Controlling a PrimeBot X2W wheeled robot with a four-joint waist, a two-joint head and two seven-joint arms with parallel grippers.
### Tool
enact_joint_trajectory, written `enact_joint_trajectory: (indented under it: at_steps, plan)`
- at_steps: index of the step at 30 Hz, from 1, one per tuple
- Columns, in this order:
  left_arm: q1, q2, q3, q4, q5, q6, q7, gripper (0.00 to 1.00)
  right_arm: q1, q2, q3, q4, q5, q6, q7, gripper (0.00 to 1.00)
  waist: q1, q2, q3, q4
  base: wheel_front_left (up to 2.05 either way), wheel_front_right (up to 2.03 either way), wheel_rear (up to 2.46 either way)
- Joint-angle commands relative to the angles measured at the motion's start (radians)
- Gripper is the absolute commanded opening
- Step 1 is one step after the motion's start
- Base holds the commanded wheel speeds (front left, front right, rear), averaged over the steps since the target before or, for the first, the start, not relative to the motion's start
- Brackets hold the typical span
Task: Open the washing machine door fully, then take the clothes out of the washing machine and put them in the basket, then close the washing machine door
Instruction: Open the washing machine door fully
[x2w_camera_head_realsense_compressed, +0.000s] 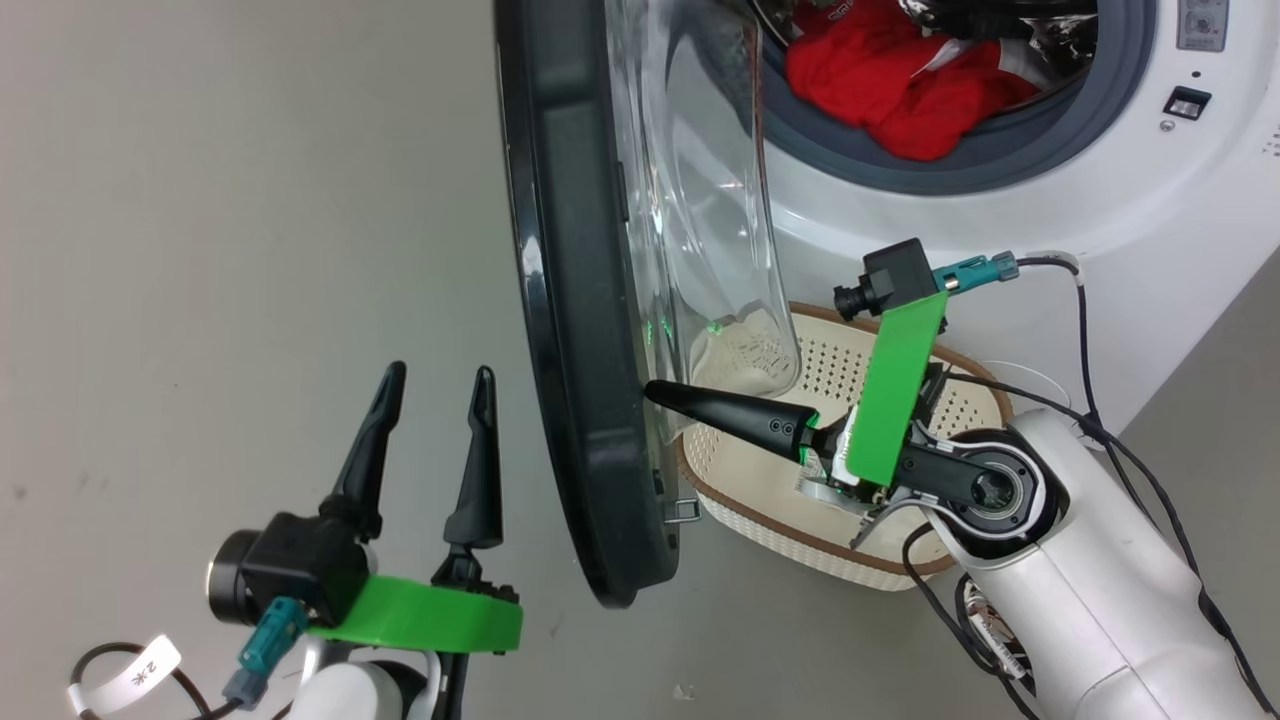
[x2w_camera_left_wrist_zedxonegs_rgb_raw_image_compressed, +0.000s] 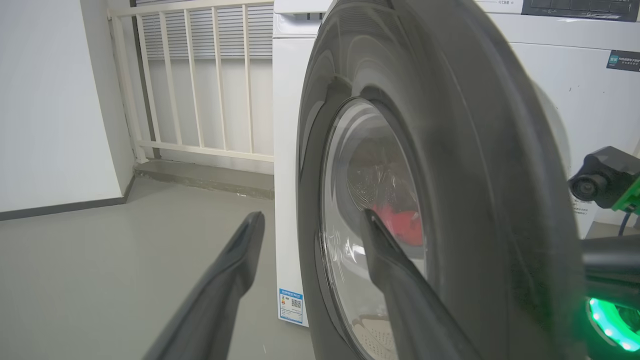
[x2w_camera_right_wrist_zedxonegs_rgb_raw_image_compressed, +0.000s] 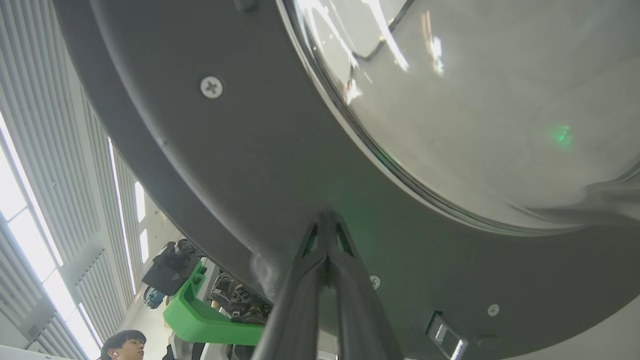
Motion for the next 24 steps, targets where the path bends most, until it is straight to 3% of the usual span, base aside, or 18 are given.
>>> enact_joint_trajectory:
  at_steps: [1, 15, 18, 19, 21, 22, 24]
  plan:
    - [-0.005, 0.023, 0.029, -0.020, -0.008, 0.002, -0.005, 1.00, 0.007, 0.031, 0.021, -0.029, 0.007, 0.008, -0.001, 0.00, 0.0000, 0.0000, -0.002, 0.002, 0.00, 0.00, 0.00]
    - [0.002, 0.023, 0.034, -0.003, -0.034, -0.003, -0.005, 1.00, 0.022, 0.019, 0.016, -0.064, -0.044, 0.008, -0.053, 0.00, 0.0000, 0.0000, -0.012, -0.015, 0.00, 0.00, 0.00]
    - [0.005, 0.023, 0.036, -0.006, -0.038, -0.002, -0.005, 1.00, 0.029, 0.004, 0.012, -0.081, -0.088, 0.008, -0.089, 0.23, 0.0000, 0.0000, -0.015, -0.016, 0.00, 0.00, 0.00]
    - [0.006, 0.023, 0.037, -0.007, -0.038, -0.001, -0.005, 1.00, 0.031, -0.005, 0.015, -0.090, -0.117, 0.008, -0.106, 0.35, 0.0000, 0.0000, -0.016, -0.016, 0.00, 0.00, 0.00]
    - [0.008, 0.023, 0.039, -0.009, -0.037, 0.001, -0.005, 1.00, 0.036, -0.025, 0.024, -0.111, -0.190, 0.008, -0.151, 0.48, 0.0000, 0.0000, -0.016, -0.017, 0.00, 0.00, 0.00]
    - [0.010, 0.023, 0.041, -0.010, -0.036, 0.001, -0.005, 1.00, 0.039, -0.036, 0.031, -0.121, -0.233, 0.008, -0.176, 0.80, 0.0000, 0.0000, -0.017, -0.017, 0.00, 0.00, 0.00]
    - [0.016, 0.023, 0.046, -0.010, -0.032, 0.005, -0.005, 1.00, 0.049, -0.050, 0.042, -0.138, -0.316, 0.008, -0.235, 1.00, 0.0000, 0.0000, -0.020, -0.021, 0.00, 0.00, 0.00]
